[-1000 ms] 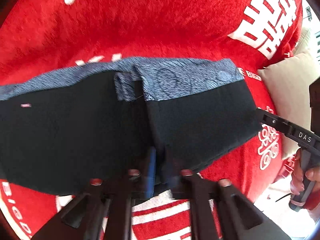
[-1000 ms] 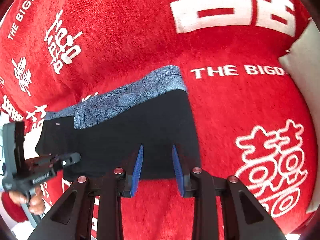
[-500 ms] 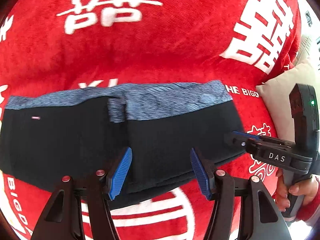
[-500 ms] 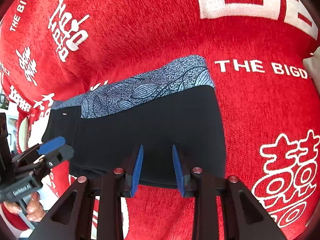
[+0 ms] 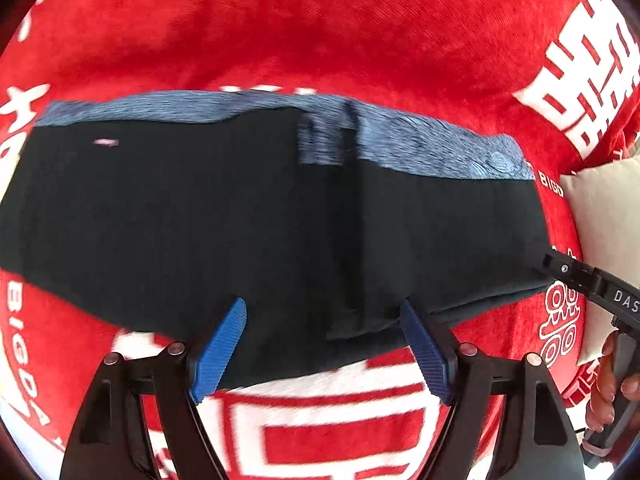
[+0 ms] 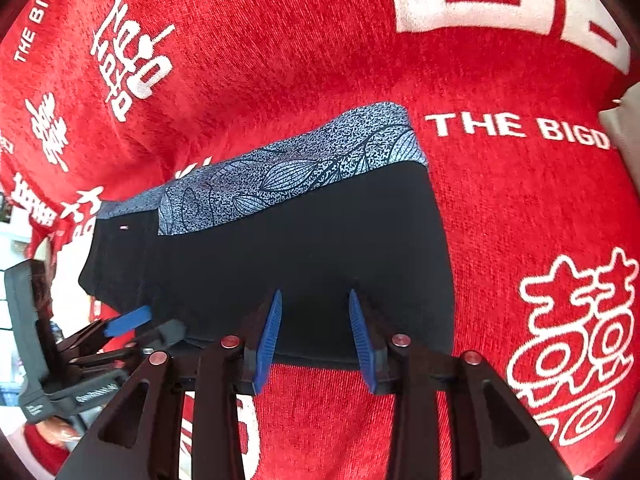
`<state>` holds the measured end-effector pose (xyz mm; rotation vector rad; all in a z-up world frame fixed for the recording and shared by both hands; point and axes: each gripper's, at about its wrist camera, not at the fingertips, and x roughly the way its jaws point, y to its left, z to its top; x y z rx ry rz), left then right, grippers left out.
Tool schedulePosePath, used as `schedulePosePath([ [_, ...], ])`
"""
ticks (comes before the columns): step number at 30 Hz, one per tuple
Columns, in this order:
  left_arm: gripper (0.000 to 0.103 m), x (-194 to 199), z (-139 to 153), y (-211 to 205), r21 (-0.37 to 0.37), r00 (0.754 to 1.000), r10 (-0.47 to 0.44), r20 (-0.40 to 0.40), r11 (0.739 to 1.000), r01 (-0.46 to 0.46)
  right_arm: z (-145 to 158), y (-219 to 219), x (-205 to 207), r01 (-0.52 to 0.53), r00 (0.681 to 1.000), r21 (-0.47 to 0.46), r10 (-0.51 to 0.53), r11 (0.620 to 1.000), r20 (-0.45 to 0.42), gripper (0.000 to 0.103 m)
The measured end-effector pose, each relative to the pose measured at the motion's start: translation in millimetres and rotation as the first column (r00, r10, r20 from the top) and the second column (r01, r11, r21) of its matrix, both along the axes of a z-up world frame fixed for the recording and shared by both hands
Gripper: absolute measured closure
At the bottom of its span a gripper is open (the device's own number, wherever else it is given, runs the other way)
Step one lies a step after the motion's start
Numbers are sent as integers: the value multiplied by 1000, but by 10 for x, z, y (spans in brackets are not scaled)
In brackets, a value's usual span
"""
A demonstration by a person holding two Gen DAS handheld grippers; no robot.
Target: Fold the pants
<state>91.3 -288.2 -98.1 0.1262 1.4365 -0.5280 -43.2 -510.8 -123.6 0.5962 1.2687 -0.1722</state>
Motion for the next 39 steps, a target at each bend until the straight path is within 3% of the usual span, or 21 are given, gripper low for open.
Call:
schedulePosePath([
  [10,23,93,31,758,20,990,140,0,990,-140,91,643,172,-68,997,-46,67,997,-32,62],
  [16,23,186,7,1231,30,964,266,-4,964,-266,118,1144,423,-164,986,-74,162,984,-34,56],
  [24,23,342,-76,1858,51,916,402,4,914,-402,-42,1824,690,-336,940,-150,323,930,-105,35],
  [28,23,400,-121,2022,64,903,430,-2,901,-429,-208,1884,754,-363,926,-176,334,915,-175,29],
  [39,23,423,-150,2112,45,892,451,-21,892,-450,-305,2105,823,-425,897,-239,371,873,-239,21],
])
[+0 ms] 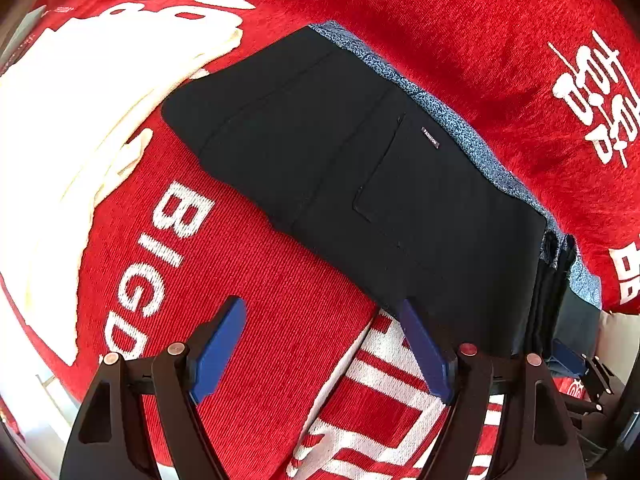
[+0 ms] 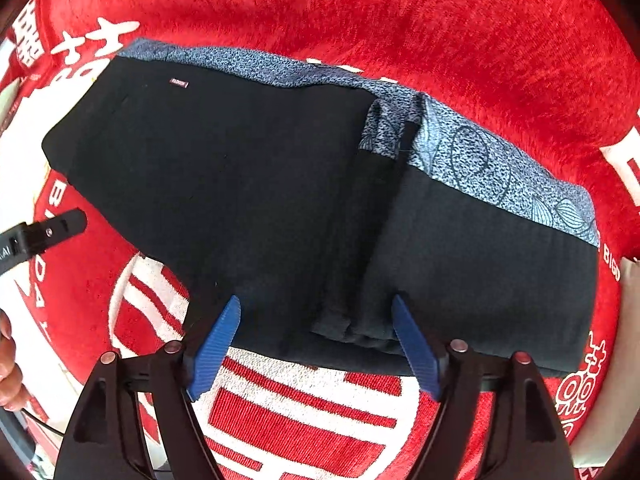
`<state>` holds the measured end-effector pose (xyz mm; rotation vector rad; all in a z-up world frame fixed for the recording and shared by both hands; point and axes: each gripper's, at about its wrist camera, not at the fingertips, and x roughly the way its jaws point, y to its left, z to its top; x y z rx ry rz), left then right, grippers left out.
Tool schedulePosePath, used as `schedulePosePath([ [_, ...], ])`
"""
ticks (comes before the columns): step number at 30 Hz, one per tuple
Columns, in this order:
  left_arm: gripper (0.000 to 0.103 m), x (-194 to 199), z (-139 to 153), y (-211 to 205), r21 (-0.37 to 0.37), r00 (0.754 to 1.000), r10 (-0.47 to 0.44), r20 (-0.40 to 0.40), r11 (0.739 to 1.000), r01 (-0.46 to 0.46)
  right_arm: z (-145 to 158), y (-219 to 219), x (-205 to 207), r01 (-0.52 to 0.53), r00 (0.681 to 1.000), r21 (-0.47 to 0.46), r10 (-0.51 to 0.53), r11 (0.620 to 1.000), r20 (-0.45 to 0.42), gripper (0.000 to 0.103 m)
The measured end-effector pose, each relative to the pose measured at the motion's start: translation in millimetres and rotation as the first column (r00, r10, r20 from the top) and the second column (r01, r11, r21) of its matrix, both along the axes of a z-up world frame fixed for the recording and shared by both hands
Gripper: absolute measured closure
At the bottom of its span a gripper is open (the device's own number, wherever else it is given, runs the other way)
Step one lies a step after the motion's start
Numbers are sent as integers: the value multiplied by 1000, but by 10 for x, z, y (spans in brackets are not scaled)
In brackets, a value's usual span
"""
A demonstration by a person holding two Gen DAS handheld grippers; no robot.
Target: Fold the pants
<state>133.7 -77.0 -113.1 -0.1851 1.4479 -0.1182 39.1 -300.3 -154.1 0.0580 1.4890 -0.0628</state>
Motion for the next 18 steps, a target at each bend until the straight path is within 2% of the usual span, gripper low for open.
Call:
schedulePosePath([
  [9,23,106,-31,60,-28,1000,14,3,1000,-14,-34,27,26,17,1000,-3,-17,1000,-10,20],
  [13,23,176,-37,227,-121,997,77,14,990,-75,-38,16,26,20,1000,-4,-20,1000,-7,19],
  [15,23,223,-52,358,-186,992,126,25,975,-120,-40,10,23,21,1000,-4,-21,1000,-6,19],
  [18,23,287,-108,528,-241,981,190,32,954,-177,-46,6,19,21,1000,-3,-21,1000,-3,19],
])
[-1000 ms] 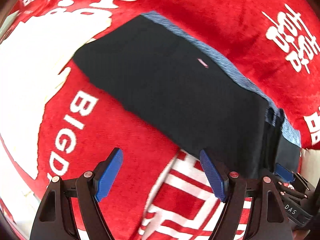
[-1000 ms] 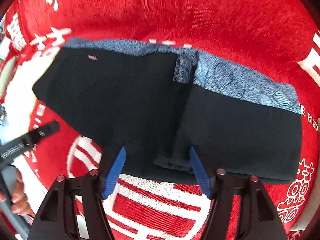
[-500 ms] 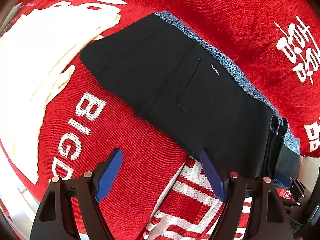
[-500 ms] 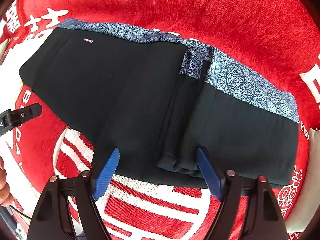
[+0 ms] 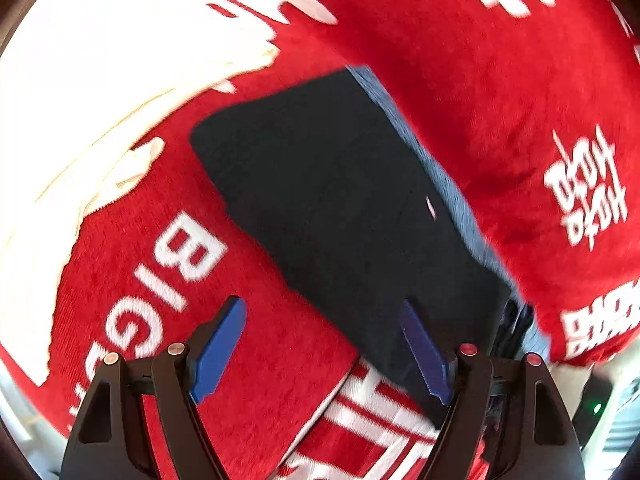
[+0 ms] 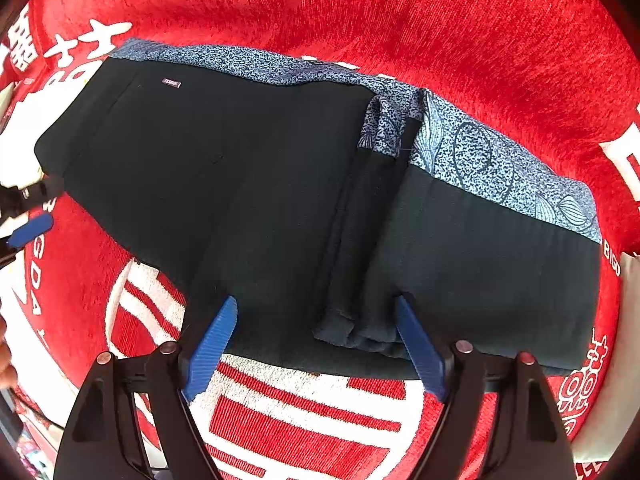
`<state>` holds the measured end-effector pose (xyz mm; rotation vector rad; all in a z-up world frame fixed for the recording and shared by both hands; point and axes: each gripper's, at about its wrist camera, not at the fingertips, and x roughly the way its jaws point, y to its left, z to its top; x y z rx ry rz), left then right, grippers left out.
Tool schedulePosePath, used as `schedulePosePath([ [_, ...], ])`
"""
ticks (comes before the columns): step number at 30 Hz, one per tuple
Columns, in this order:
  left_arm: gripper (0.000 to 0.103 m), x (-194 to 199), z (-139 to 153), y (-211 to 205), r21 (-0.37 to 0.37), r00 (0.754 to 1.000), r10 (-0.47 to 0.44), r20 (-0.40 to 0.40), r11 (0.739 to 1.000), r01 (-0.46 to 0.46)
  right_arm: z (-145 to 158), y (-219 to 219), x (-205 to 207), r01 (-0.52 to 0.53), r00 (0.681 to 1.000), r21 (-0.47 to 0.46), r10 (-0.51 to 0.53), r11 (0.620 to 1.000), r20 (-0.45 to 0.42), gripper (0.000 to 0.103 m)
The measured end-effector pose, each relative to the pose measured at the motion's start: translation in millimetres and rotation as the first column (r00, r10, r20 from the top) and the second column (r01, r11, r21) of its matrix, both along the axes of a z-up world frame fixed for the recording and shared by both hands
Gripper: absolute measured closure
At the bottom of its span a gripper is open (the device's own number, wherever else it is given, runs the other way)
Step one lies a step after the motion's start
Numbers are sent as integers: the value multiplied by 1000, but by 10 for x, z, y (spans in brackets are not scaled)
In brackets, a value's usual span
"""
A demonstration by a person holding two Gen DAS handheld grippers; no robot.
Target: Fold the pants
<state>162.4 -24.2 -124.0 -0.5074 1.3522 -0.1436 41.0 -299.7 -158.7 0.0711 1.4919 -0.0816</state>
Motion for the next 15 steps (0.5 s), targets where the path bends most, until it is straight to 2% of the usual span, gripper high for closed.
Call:
schedulePosePath([
  [4,23,66,-116,124,-64,999,43,-5,997,-43,-1,-11,-14,-4,1000,0,4,1000,3,19],
  [10,23,122,-152,123,-107,998,36,47,994,-30,-5,-13,-29,-9,1000,-6,9,1000,8,18],
  [15,23,235,-188,135,-172,996,54,74,984,-41,-7,-7,-48,-8,1000,-12,8,1000,13,18],
])
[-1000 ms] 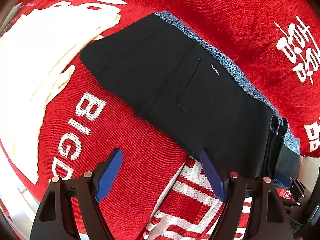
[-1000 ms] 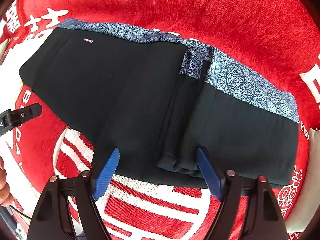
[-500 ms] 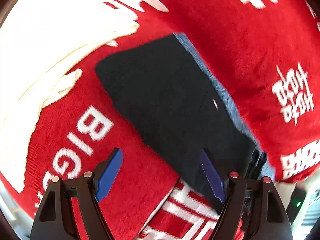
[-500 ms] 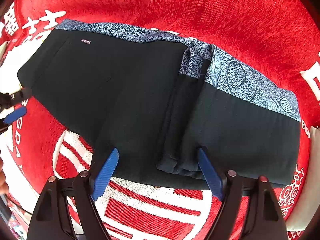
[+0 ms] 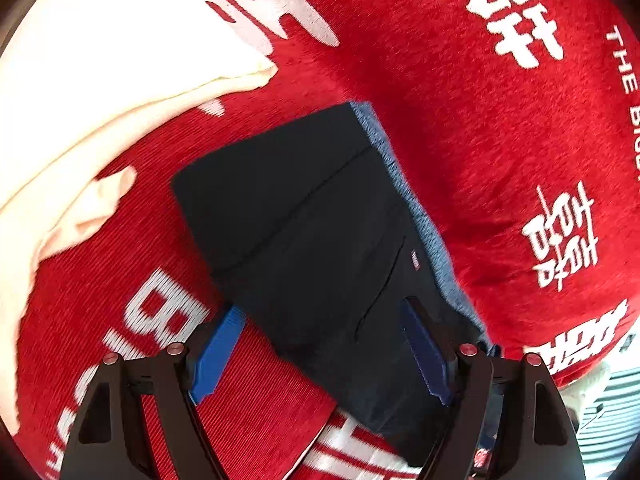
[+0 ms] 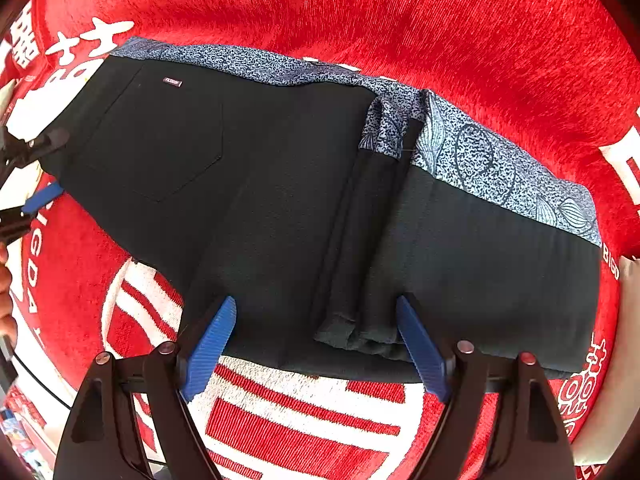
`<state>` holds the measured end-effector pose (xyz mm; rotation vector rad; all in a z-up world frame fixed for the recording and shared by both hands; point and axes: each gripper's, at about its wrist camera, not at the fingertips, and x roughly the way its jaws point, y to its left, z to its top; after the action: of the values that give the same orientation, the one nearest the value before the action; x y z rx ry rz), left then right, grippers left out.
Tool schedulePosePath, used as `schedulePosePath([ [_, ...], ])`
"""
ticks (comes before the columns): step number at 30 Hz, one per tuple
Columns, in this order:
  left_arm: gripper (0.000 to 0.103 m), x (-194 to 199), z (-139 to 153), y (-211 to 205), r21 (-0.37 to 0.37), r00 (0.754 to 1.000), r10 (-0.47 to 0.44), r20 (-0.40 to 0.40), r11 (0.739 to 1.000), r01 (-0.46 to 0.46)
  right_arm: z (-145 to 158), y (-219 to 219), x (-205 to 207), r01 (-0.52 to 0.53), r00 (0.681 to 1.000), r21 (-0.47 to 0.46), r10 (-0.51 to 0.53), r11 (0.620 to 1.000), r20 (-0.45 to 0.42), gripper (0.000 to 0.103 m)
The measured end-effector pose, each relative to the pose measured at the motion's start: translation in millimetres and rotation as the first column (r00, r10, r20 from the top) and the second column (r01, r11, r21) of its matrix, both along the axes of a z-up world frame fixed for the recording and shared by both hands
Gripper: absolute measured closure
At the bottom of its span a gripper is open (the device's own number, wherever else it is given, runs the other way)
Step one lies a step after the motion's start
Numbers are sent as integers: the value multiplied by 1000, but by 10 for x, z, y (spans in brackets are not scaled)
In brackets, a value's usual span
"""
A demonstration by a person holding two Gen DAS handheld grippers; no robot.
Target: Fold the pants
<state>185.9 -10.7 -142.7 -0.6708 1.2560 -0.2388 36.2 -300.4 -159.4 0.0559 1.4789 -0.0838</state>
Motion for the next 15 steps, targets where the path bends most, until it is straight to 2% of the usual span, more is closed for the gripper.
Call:
schedulePosePath([
  [2,12,42,-19,-19,-24,1000,7,13,1000,-7,0,-1,-2,1,1000,-1,-1,1000,1,18],
  [3,9,59,-20,-35,-38,1000,12,22,999,-11,0,-1,-2,1,1000,-1,-1,1000,2,18],
  [5,9,91,0,-78,-60,999,19,27,998,-18,2,-1,-1,1,1000,-1,-1,1000,2,18],
  [8,9,122,71,-74,-140,998,27,55,990,-19,4,-3,2,1,1000,0,-1,1000,2,18],
  [10,9,164,42,-110,-116,999,10,53,993,-4,5,-6,6,1,1000,2,-1,1000,3,18],
  [12,9,200,-74,-134,-100,1000,12,12,995,-11,2,-3,16,1,1000,1,-1,1000,2,18],
  [15,10,218,-39,-194,-55,1000,16,17,998,-15,2,3,19,1,1000,0,-1,1000,-1,18],
])
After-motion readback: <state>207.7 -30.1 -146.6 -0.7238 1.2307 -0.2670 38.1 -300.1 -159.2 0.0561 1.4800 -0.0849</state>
